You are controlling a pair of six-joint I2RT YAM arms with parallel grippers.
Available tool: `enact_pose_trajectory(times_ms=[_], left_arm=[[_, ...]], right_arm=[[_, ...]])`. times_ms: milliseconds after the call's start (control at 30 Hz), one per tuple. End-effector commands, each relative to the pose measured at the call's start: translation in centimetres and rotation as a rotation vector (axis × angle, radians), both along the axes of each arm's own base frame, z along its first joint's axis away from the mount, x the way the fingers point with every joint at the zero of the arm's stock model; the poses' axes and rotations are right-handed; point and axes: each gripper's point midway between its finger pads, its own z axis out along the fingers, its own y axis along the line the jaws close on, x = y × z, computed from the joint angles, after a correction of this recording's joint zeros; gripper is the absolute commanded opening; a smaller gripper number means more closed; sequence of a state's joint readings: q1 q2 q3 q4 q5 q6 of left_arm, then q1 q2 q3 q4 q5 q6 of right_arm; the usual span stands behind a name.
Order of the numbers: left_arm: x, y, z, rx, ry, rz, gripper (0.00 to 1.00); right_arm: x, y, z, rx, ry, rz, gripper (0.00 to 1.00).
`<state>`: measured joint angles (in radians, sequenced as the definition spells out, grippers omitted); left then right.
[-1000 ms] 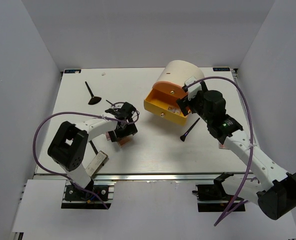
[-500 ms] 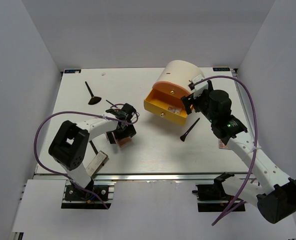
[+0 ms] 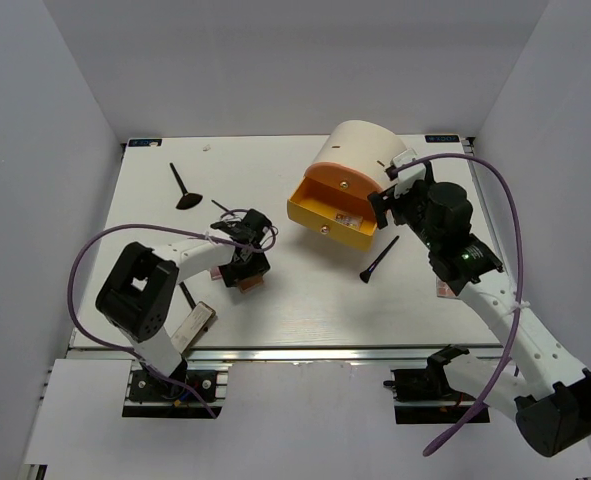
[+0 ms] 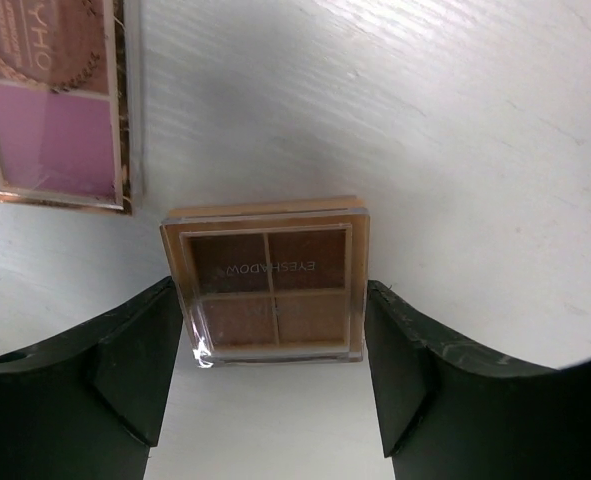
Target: Organize the makeup
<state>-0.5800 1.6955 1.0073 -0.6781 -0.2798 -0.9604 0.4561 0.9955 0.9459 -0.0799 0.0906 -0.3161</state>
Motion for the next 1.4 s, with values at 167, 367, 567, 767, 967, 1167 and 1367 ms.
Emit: enact_pose_trajectory(times_ms=[167, 367, 567, 767, 967, 1167, 1367], left_arm=[[4.7, -8.2, 15.1, -0.356, -0.466, -0.210, 0.02], [7.8, -11.4, 26.4, -0.536, -0.840, -0.335, 0.00], [11.7, -15.9, 27.7, -0.526, -0.883, -0.457, 0.00], [13.8, -17.5, 27.0, -0.475, -0.868, -0.493, 0.07], [13.3, -17.9, 25.6, -0.466, -0.826, -0.508, 0.60], [13.2, -17.6, 27.6, -0.480, -0.870, -0.497, 0.83], [13.0, -18.0, 29.3, -0.509, -0.896, -0.514, 0.97]], right_arm=[[-1.2, -1.0, 1.9, 0.002, -0.077, 0.059, 0.64], [-1.3, -1.6, 1.2, 0.070, -0.021, 0.040, 0.00], [-1.2, -3.1, 0.1, 0.087, 0.021, -0.008, 0.00], [-1.6, -4.9, -1.4, 0.081, 0.054, -0.048, 0.22], [-2.1, -6.5, -2.9, 0.067, 0.090, -0.083, 0.71], [-2.9, -8.3, -7.0, -0.025, 0.194, -0.074, 0.89], [-4.1, -11.0, -11.4, 0.003, 0.433, -0.149, 0.89]])
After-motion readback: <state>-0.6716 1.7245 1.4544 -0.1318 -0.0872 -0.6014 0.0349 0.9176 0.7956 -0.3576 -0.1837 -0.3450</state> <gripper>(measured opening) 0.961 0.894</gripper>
